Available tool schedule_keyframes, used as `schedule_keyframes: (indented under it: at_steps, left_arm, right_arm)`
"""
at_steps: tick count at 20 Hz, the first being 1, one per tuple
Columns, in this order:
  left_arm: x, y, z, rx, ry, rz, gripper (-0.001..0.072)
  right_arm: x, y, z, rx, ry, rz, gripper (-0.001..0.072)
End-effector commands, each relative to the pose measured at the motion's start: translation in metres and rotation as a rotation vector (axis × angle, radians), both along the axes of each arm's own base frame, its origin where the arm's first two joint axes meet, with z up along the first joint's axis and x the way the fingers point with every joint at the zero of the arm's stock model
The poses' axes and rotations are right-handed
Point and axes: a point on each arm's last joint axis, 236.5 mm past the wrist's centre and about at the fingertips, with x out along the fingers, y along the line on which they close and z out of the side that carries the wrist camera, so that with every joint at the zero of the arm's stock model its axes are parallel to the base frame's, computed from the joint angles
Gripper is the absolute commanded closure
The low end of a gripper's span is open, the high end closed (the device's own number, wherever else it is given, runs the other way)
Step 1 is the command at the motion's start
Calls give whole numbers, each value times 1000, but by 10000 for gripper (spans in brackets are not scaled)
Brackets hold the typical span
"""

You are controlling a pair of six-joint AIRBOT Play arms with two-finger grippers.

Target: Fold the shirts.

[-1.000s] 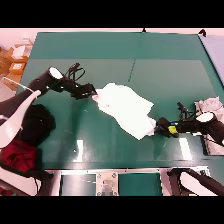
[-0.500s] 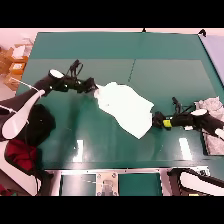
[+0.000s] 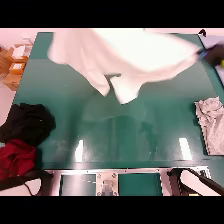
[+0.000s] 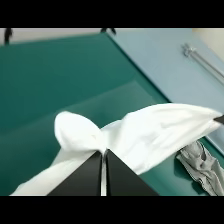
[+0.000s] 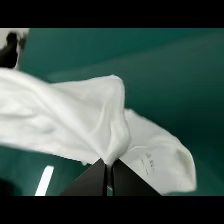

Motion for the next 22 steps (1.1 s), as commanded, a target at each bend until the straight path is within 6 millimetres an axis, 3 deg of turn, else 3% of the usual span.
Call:
schedule_keyframes:
  at_steps: [1,2,4,7,10,12,14,17,19,22]
  left_arm:
    - [-105,19,111,38,-301,63,690]
    - [-128,22,124,52,-350,77,689]
    - [-162,34,139,104,-425,133,689]
    - [-188,43,151,132,-483,175,689]
    - [-177,48,138,176,-449,192,689]
    - [-153,50,113,202,-374,196,689]
    - [-114,50,67,225,-246,187,689]
    - [-39,45,-39,254,7,139,689]
    - [11,33,-123,230,166,85,689]
    - [84,6,-239,104,344,51,689]
  right_arm:
    - [-61,11,164,-165,-392,-76,700]
    - [-84,19,196,-206,-488,-98,700]
    - [-123,34,234,-267,-613,-130,699]
    - [-156,45,254,-320,-699,-167,699]
    - [-156,45,252,-320,-693,-169,699]
    - [-138,35,232,-293,-633,-171,699]
    - [-108,18,190,-240,-515,-172,699]
    - [-54,-15,88,-141,-278,-189,698]
    - [-19,-39,-2,-79,-113,-225,698]
    - [17,-66,-140,-7,126,-302,698]
